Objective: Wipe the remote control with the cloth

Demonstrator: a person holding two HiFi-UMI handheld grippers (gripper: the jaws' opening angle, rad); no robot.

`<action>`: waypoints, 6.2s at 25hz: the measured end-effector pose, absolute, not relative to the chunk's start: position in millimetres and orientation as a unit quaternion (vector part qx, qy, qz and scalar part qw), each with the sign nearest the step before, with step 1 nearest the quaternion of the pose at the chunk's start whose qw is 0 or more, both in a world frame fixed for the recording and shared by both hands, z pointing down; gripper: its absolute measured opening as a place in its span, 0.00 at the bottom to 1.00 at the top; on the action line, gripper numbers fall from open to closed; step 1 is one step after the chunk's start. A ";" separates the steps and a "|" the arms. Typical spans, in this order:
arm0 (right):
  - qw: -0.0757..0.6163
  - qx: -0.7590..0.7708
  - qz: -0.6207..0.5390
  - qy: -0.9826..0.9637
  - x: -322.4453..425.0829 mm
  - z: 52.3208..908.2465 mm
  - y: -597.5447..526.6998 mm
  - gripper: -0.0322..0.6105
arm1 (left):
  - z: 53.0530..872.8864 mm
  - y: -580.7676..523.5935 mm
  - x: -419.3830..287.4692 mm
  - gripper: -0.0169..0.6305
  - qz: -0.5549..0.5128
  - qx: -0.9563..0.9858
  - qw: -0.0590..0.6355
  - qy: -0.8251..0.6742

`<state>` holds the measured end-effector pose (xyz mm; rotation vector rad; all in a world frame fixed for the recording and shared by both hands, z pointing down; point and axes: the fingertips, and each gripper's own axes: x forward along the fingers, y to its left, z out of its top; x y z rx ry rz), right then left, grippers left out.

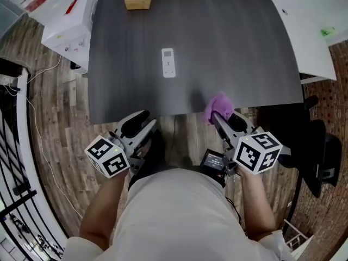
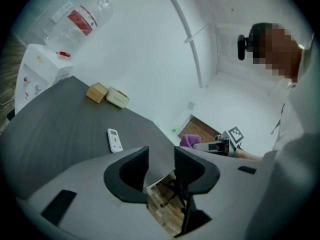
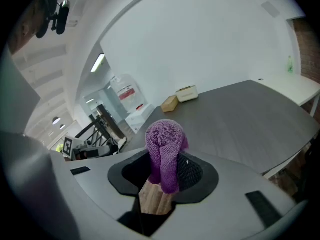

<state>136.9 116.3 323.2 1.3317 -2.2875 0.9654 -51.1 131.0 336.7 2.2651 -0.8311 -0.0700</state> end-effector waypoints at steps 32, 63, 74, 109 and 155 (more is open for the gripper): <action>0.381 0.316 0.275 -0.824 47.8 451.0 -76.7 0.26 | 468.8 -38.8 -16.0 0.30 0.113 0.804 0.420 -0.405; 0.529 0.327 0.179 -0.762 64.6 501.1 -126.4 0.26 | 520.5 -62.9 -4.5 0.22 0.115 0.717 0.558 -0.403; 0.481 0.312 0.186 -0.798 43.0 473.0 -108.3 0.26 | 500.6 -53.5 -8.8 0.22 0.133 0.762 0.504 -0.385; 0.533 0.349 0.148 -0.756 76.4 502.9 -106.0 0.26 | 521.5 -40.0 -2.5 0.18 0.111 0.715 0.576 -0.380; 0.579 0.185 -0.012 -0.794 20.6 495.6 -52.6 0.26 | 510.6 -142.6 0.9 0.07 0.266 0.809 0.383 -0.357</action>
